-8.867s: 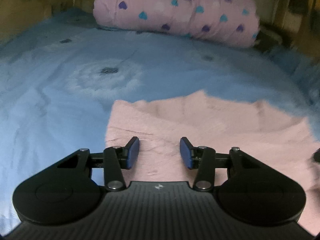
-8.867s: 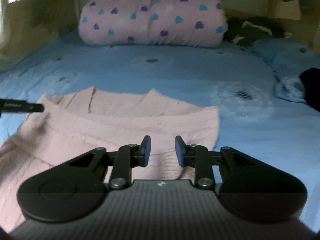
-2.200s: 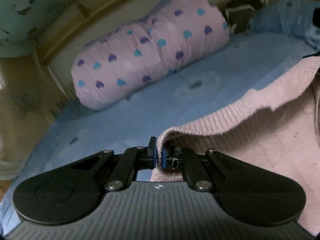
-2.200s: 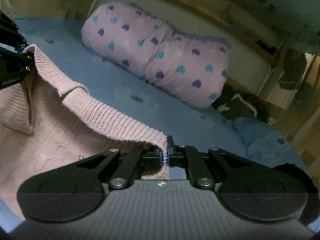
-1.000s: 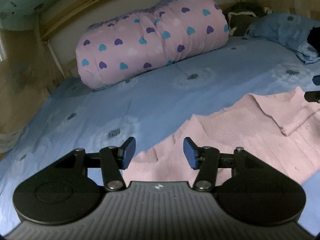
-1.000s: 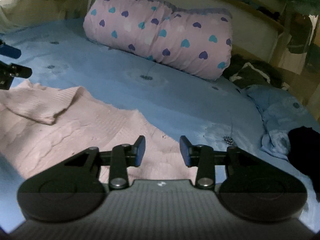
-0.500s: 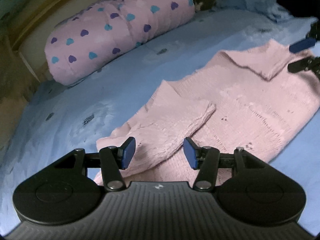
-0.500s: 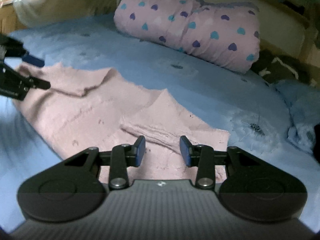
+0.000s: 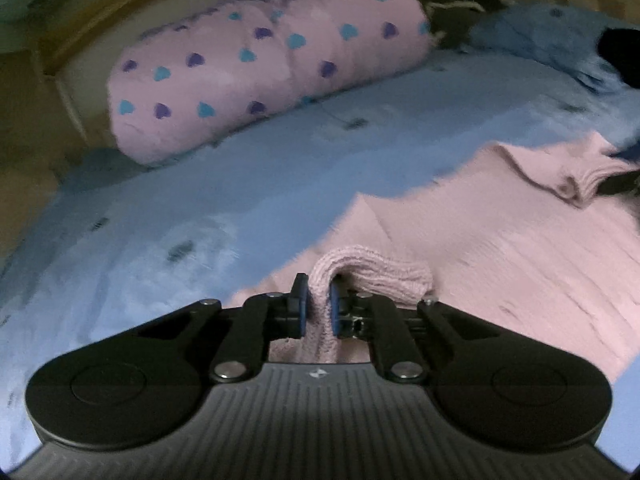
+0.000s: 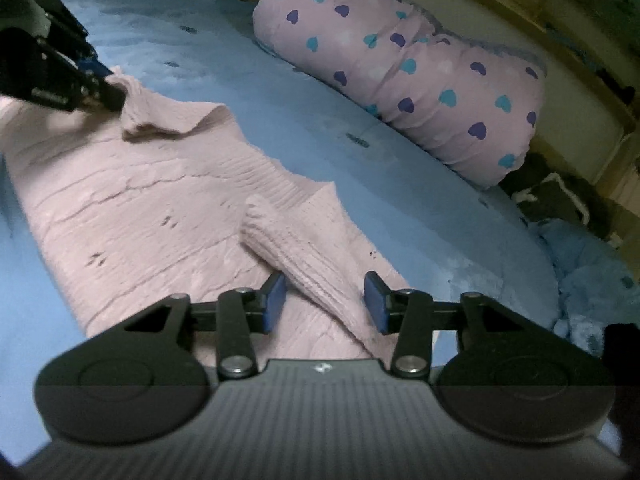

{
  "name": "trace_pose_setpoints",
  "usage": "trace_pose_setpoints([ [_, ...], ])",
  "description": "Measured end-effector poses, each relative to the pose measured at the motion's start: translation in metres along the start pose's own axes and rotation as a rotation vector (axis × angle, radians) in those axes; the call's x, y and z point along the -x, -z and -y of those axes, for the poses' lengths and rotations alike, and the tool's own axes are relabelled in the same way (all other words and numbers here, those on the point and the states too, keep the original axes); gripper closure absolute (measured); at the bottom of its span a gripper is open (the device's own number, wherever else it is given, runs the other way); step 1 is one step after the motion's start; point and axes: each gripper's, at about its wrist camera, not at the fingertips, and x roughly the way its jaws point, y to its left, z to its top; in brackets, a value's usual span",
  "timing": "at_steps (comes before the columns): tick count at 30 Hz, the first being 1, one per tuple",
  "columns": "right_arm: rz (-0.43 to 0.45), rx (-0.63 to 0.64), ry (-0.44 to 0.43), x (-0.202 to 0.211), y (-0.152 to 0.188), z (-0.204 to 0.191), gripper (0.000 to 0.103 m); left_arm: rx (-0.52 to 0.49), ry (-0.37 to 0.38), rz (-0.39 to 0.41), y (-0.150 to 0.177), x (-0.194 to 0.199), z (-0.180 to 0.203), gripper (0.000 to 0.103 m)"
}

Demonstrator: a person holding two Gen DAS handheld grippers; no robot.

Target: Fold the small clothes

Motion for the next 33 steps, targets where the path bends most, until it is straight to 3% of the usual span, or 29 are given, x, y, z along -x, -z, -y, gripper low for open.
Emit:
trace_pose_setpoints([
  [1, 0.000, -0.026, -0.015, -0.002, -0.001, 0.004, 0.090, 0.008, -0.020, 0.007, -0.004, -0.004, -0.006, 0.090],
  [5, 0.020, -0.198, 0.027, -0.005, -0.002, 0.030, 0.090, 0.080, -0.143, 0.003, -0.010, -0.023, -0.035, 0.088],
  [11, -0.057, -0.438, 0.272, -0.019, 0.021, 0.077, 0.087, 0.145, -0.246, -0.057, 0.001, -0.033, -0.065, 0.088],
  [15, -0.120, -0.543, 0.276, -0.021, 0.038, 0.096, 0.087, 0.270, -0.196, -0.055, -0.002, -0.023, -0.084, 0.088],
  [17, -0.118, -0.586, 0.273, -0.016, 0.039, 0.100, 0.087, 0.283, -0.174, -0.046, -0.002, -0.015, -0.086, 0.088],
  [21, -0.061, -0.615, 0.245, 0.000, 0.032, 0.097, 0.086, 0.284, -0.095, -0.053, -0.002, -0.005, -0.078, 0.087],
  [25, -0.020, -0.600, 0.171, 0.006, 0.022, 0.084, 0.086, 0.312, -0.003, -0.113, 0.006, -0.010, -0.071, 0.086],
  [28, -0.033, -0.571, 0.113, -0.003, 0.019, 0.075, 0.086, 0.296, -0.026, -0.163, 0.015, -0.024, -0.065, 0.085],
  [33, -0.115, -0.571, 0.113, -0.024, 0.029, 0.067, 0.086, 0.248, -0.079, -0.167, 0.022, -0.036, -0.056, 0.084],
])
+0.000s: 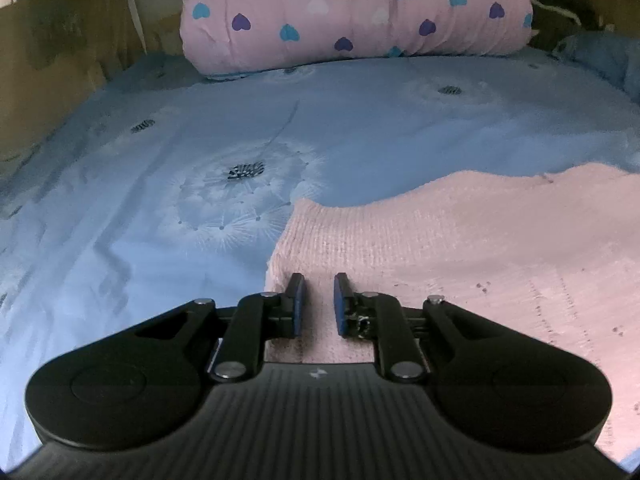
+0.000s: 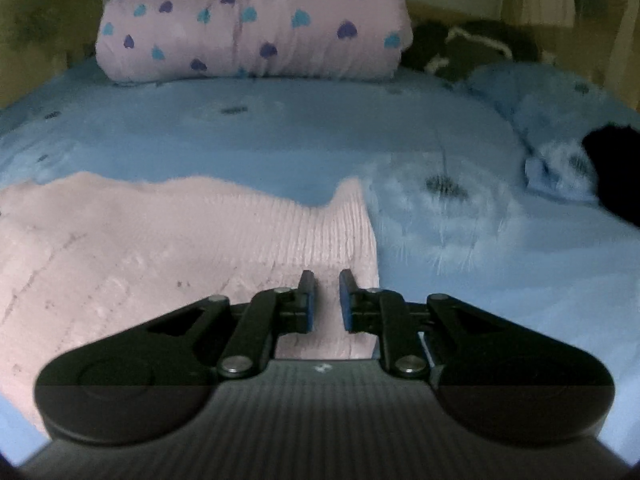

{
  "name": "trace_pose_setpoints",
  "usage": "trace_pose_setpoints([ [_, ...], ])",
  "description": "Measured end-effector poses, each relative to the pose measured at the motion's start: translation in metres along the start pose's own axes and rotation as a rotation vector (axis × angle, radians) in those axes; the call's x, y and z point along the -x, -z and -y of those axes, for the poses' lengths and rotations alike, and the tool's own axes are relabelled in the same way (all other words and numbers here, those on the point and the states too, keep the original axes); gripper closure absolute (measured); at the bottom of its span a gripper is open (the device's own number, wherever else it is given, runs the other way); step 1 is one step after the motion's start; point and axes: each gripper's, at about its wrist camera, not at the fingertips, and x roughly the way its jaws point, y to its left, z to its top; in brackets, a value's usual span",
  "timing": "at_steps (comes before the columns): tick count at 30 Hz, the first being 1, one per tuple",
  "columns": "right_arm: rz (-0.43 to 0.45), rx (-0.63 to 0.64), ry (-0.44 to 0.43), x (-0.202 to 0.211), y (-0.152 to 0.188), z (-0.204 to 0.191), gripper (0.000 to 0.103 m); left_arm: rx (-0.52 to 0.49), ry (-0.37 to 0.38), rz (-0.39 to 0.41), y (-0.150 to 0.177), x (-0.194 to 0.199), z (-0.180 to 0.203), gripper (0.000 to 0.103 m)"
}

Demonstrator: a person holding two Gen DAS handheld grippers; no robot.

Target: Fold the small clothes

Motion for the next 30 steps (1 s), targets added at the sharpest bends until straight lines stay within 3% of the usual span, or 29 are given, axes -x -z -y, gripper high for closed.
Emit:
trace_pose_setpoints([
  [5, 0.015, -0.006, -0.004, -0.002, 0.003, 0.002, 0.084, -0.056, -0.033, 0.018, 0.001, -0.001, 0.006, 0.084],
  [9, 0.015, -0.050, -0.017, 0.000, 0.003, 0.007, 0.084, -0.034, -0.026, 0.009, -0.003, 0.009, 0.003, 0.082],
  [12, 0.011, -0.096, -0.027, 0.005, 0.001, 0.011, 0.083, -0.001, -0.011, 0.006, -0.005, 0.025, -0.003, 0.069],
  [14, 0.009, -0.110, -0.031, 0.009, 0.000, 0.012, 0.081, 0.020, 0.007, 0.009, -0.006, 0.038, -0.006, 0.049],
  [15, 0.012, -0.116, -0.035, 0.013, -0.001, 0.013, 0.080, 0.031, 0.026, 0.008, -0.006, 0.044, -0.007, 0.047],
  [17, 0.025, -0.128, -0.044, 0.021, -0.002, 0.013, 0.067, 0.047, 0.061, 0.000, -0.005, 0.055, -0.008, 0.046],
  [19, 0.042, -0.139, -0.050, 0.030, -0.004, 0.014, 0.059, 0.048, 0.069, -0.014, -0.004, 0.067, -0.007, 0.044],
  [22, 0.069, -0.151, -0.066, 0.047, -0.008, 0.013, 0.059, 0.044, 0.061, -0.015, -0.002, 0.084, -0.005, 0.036],
  [27, 0.087, -0.210, -0.088, 0.074, -0.007, 0.005, 0.059, 0.040, 0.077, -0.030, 0.007, 0.109, -0.003, 0.034],
  [30, 0.068, -0.217, -0.110, 0.088, 0.003, -0.005, 0.058, 0.036, 0.085, -0.030, 0.016, 0.120, -0.002, 0.024],
])
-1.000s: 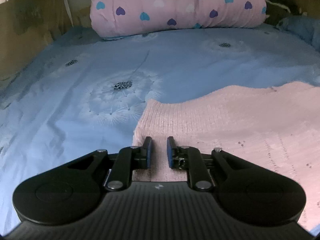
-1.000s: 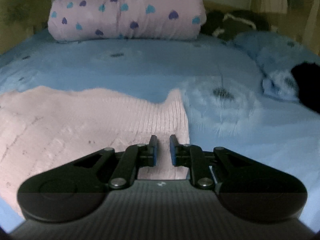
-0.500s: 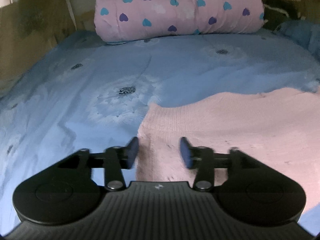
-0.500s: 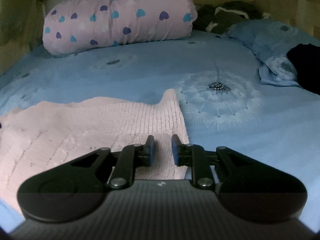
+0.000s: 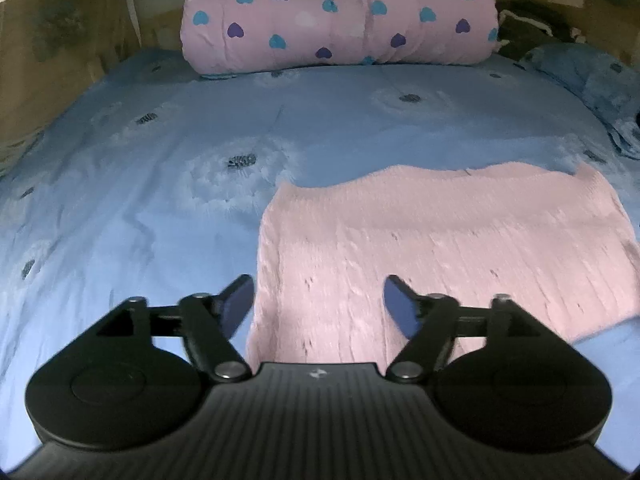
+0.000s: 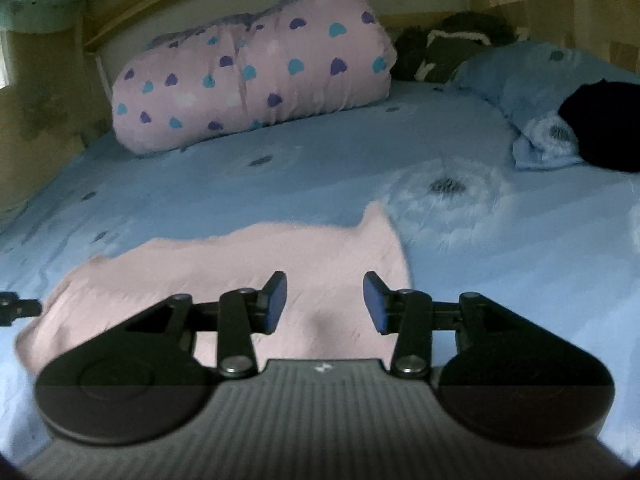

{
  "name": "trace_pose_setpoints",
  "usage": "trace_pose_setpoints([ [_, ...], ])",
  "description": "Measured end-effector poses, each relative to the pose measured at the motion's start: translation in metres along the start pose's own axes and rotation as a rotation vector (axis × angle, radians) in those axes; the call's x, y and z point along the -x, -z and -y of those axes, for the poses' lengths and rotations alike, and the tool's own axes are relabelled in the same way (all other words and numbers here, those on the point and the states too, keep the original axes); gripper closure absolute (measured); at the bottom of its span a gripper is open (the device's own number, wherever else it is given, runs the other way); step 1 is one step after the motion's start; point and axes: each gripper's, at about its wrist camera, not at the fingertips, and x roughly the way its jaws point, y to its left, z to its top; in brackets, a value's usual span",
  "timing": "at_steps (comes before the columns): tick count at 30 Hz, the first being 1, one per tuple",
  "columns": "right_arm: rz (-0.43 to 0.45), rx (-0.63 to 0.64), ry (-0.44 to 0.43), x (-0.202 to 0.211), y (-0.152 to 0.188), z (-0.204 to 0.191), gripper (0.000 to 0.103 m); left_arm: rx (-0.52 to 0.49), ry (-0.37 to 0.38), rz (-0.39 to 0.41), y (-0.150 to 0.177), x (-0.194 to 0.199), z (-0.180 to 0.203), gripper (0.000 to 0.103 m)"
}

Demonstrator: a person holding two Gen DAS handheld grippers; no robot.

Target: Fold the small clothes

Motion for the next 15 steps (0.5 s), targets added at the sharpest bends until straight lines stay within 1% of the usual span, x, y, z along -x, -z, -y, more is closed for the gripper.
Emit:
trace_pose_setpoints([
  [3, -0.006, -0.005, -0.006, 0.013, 0.012, -0.008, 0.058, 0.000, 0.007, -0.005, 0.009, 0.006, 0.001, 0.022],
  [7, 0.000, -0.036, 0.001, 0.031, 0.026, -0.013, 0.057, 0.027, 0.022, -0.025, 0.019, 0.008, 0.000, 0.017],
  [9, -0.002, -0.050, 0.008, 0.037, 0.031, -0.014, 0.053, 0.029, 0.018, -0.034, 0.023, 0.007, -0.001, 0.015],
  [11, -0.001, -0.064, 0.017, 0.043, 0.037, -0.015, 0.043, 0.027, 0.006, -0.039, 0.025, 0.007, -0.002, 0.013],
  [15, -0.007, -0.078, 0.028, 0.053, 0.046, -0.018, 0.042, 0.036, 0.002, -0.044, 0.028, 0.007, -0.007, 0.010],
])
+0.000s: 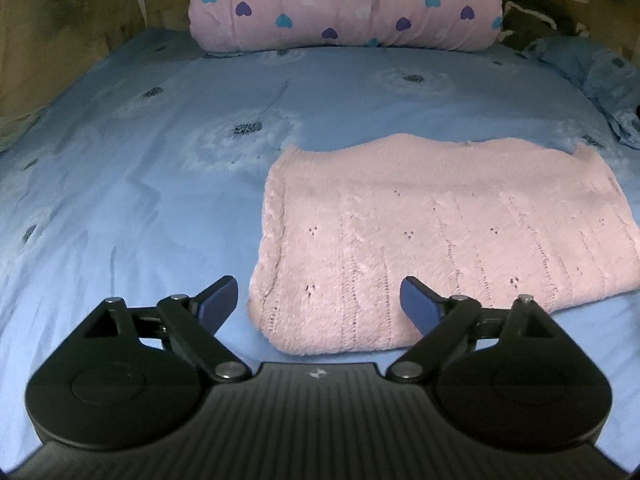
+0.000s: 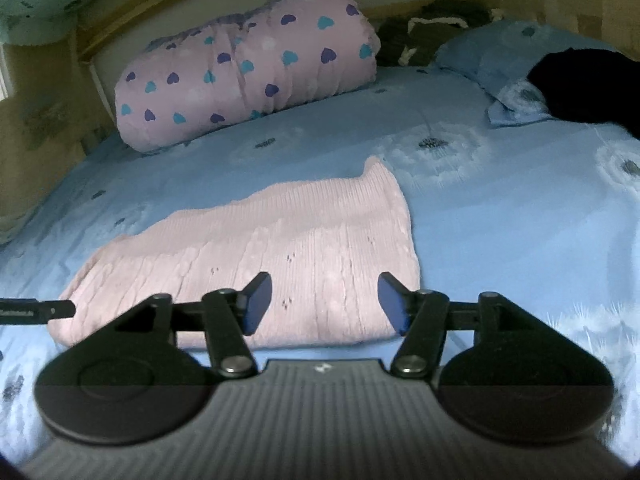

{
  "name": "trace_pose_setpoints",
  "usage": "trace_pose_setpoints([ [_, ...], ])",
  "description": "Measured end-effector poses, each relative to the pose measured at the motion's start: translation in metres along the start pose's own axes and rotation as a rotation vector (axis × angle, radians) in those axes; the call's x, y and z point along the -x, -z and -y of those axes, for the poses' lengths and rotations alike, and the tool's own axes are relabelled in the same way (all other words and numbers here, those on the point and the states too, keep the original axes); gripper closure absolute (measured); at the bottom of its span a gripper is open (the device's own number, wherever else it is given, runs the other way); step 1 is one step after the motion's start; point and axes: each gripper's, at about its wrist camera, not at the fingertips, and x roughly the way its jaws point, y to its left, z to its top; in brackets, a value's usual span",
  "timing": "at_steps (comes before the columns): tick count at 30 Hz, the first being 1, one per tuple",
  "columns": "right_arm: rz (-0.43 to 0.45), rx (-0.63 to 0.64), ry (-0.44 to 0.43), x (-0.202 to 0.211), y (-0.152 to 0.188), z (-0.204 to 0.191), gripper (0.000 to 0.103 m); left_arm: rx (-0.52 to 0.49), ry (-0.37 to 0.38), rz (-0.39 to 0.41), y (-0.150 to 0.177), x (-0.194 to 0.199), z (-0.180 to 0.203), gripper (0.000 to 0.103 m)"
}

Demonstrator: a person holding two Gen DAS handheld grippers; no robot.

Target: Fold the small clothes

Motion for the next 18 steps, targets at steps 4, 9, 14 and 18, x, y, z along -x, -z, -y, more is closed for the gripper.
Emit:
trace_pose_setpoints([
  [4, -0.014, -0.023, 0.013, 0.005, 0.007, 0.000, 0.042, 0.018, 0.012, -0.001, 0.004, -0.002, -0.004, 0.008],
  [9, -0.024, -0.072, 0.027, 0.008, 0.015, 0.005, 0.042, 0.016, 0.003, -0.013, 0.003, -0.007, -0.004, 0.008],
  [14, 0.018, -0.118, 0.061, 0.008, 0.021, 0.014, 0.042, 0.031, 0.014, 0.001, -0.003, -0.010, -0.004, 0.006],
  [18, 0.026, -0.191, 0.069, -0.003, 0.021, 0.031, 0.042, 0.040, 0.025, -0.013, 0.001, -0.022, -0.001, 0.006],
])
